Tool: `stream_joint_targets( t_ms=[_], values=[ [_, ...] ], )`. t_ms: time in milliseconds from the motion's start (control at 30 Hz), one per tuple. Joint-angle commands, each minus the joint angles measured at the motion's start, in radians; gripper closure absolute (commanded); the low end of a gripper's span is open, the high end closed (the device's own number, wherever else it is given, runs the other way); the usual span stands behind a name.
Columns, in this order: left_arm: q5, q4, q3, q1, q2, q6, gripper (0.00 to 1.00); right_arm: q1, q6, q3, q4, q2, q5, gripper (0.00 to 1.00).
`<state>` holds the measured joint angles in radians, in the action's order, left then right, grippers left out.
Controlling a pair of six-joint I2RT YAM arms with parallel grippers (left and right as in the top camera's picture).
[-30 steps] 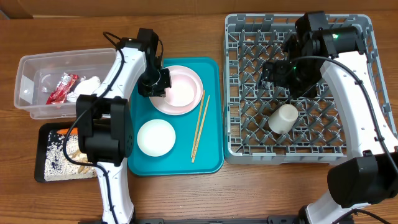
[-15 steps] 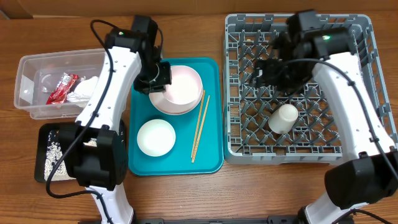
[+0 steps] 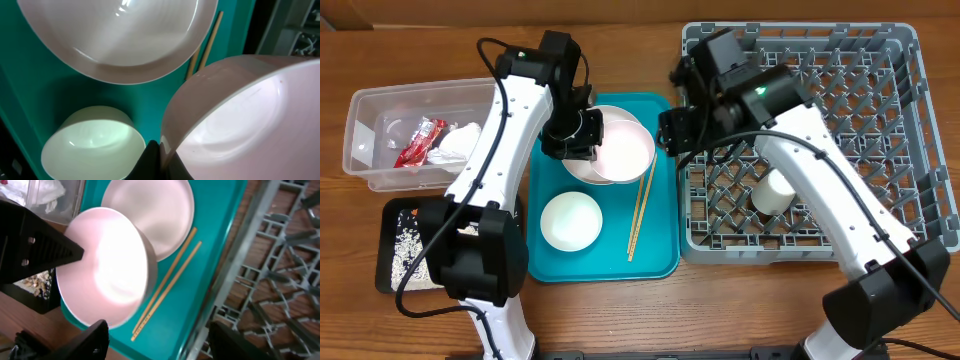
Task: Sort waste into correct bins and load items into the dishwasher
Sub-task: 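Lower the left gripper onto the small pink plate and grasp it, then lift the small pink plate off the large plate toward the right gripper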
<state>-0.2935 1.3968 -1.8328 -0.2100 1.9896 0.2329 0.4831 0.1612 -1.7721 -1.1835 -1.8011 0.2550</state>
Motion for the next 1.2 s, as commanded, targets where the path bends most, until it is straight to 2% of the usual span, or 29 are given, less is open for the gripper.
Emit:
stream_joint_targets(
  t_ms=[0,100,133,267,500,533,600,667,733,833,1033,1100,1167],
  values=[
    [-0.067,0.002,-0.016,-0.003,-0.014,-0.028,0.96,0.024,0.007,0.046,0.038,0.005,-0.018,0.33],
    [-0.066,0.002,-0.016,-0.007,-0.014,-0.035,0.96,0.030,0.007,0.087,0.070,0.005,-0.018,0.32],
    [-0.066,0.002,-0.016,-0.008,-0.014,-0.035,0.96,0.031,0.007,0.100,0.079,0.005,-0.018,0.28],
    [-0.067,0.002,-0.016,-0.016,-0.014,-0.035,0.96,0.032,0.007,0.135,0.107,0.005,-0.018,0.00],
    [-0.067,-0.006,-0.016,-0.040,-0.014,-0.047,0.96,0.032,0.007,0.137,0.167,0.005,-0.018,0.00],
    [-0.067,-0.006,-0.016,-0.043,-0.014,-0.047,0.94,0.032,0.007,0.137,0.175,0.005,-0.018,0.00],
    [-0.066,-0.008,-0.016,-0.048,-0.014,-0.047,0.89,0.032,0.007,0.137,0.191,0.005,-0.018,0.19],
    [-0.066,-0.011,-0.016,-0.048,-0.014,-0.047,0.92,0.032,0.007,0.137,0.199,0.005,-0.019,0.38],
    [-0.066,-0.016,-0.016,-0.048,-0.014,-0.046,0.96,0.032,0.007,0.137,0.202,0.005,-0.019,0.51],
    [-0.066,-0.026,-0.016,-0.048,-0.014,-0.046,0.96,0.032,0.007,0.137,0.202,0.003,-0.019,0.54],
    [-0.060,-0.034,-0.016,-0.048,-0.014,-0.046,0.96,0.032,0.007,0.140,0.198,0.003,-0.042,0.52],
    [-0.049,-0.031,-0.014,-0.051,-0.014,-0.045,0.94,0.032,0.007,0.140,0.188,0.003,-0.064,0.51],
    [-0.031,-0.025,-0.009,-0.059,-0.013,-0.042,0.88,0.032,0.007,0.140,0.174,0.003,-0.082,0.47]
  ],
)
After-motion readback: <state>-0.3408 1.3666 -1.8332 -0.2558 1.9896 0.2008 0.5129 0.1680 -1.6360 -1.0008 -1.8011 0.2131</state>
